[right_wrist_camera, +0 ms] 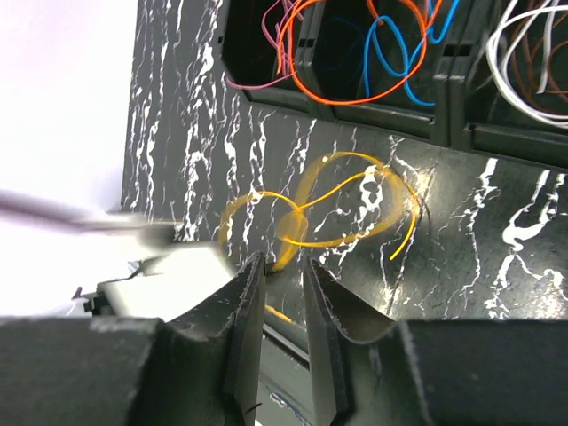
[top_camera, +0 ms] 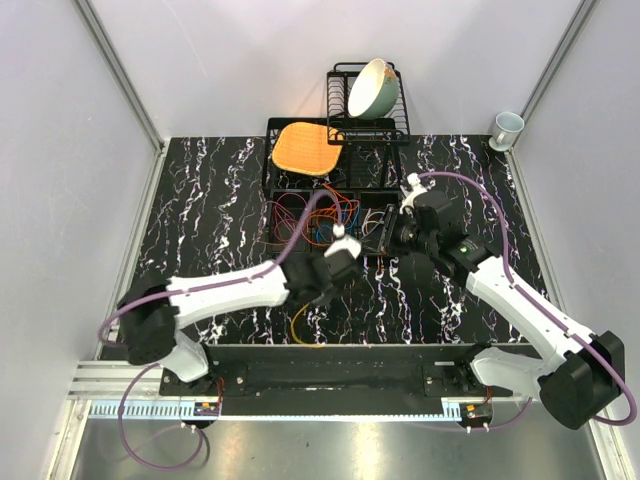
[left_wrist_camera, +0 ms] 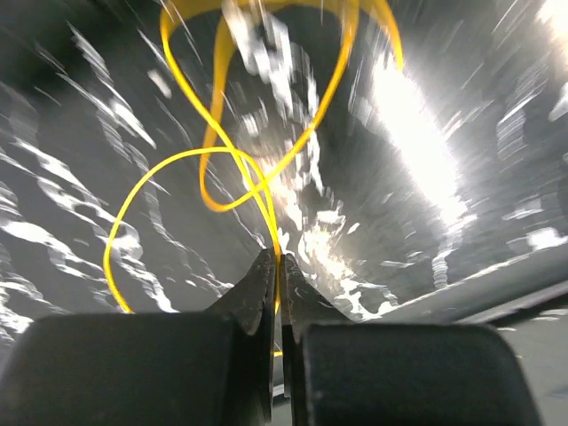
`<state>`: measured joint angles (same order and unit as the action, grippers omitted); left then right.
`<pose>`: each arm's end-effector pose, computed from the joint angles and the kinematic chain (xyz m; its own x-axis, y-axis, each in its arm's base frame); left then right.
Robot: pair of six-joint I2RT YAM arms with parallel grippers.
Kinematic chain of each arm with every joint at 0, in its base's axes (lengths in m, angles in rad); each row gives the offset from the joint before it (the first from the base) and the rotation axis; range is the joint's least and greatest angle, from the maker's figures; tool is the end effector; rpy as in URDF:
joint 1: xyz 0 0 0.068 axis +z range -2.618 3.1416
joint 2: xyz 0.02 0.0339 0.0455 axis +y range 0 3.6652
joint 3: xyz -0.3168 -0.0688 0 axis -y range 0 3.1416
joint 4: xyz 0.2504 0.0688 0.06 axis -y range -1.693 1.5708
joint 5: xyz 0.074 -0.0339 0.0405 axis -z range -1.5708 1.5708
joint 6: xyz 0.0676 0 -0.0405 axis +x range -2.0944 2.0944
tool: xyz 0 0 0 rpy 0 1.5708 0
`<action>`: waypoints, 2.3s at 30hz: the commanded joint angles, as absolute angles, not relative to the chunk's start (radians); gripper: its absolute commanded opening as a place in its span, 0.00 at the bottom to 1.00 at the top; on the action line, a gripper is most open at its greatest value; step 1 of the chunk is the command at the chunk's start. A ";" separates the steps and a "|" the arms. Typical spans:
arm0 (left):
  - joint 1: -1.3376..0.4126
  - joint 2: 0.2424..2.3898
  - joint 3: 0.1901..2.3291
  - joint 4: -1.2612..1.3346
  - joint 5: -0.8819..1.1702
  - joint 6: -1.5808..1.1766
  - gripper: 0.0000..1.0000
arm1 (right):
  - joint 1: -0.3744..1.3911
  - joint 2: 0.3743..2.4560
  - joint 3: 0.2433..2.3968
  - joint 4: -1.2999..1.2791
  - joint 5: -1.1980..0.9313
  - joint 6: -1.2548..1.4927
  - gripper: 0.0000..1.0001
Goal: Untangle the cables
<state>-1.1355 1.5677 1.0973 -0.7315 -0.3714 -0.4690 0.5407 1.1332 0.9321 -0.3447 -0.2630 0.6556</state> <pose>0.1567 -0.2787 0.2425 -0.7078 0.5232 -0.4746 0.5267 0.8386 0.1390 0.2157 0.1500 0.3369 -0.7719 0.2232 -0.5952 -0.2737 0.7285 0.6280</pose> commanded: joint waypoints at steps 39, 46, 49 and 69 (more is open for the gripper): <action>-0.525 1.649 1.568 -0.655 -0.242 -0.344 0.00 | 0.546 1.086 0.910 -0.383 -0.150 0.666 0.29; -0.518 1.709 1.580 -0.595 -0.238 -0.344 0.00 | 0.546 1.091 0.902 -0.382 -0.147 0.661 0.29; -0.515 1.732 1.559 -0.545 -0.239 -0.339 0.00 | 0.546 1.094 0.902 -0.380 -0.147 0.663 0.29; -0.514 1.621 1.160 -0.261 -0.143 -0.485 0.00 | 0.546 1.114 0.891 -0.354 -0.178 0.681 0.29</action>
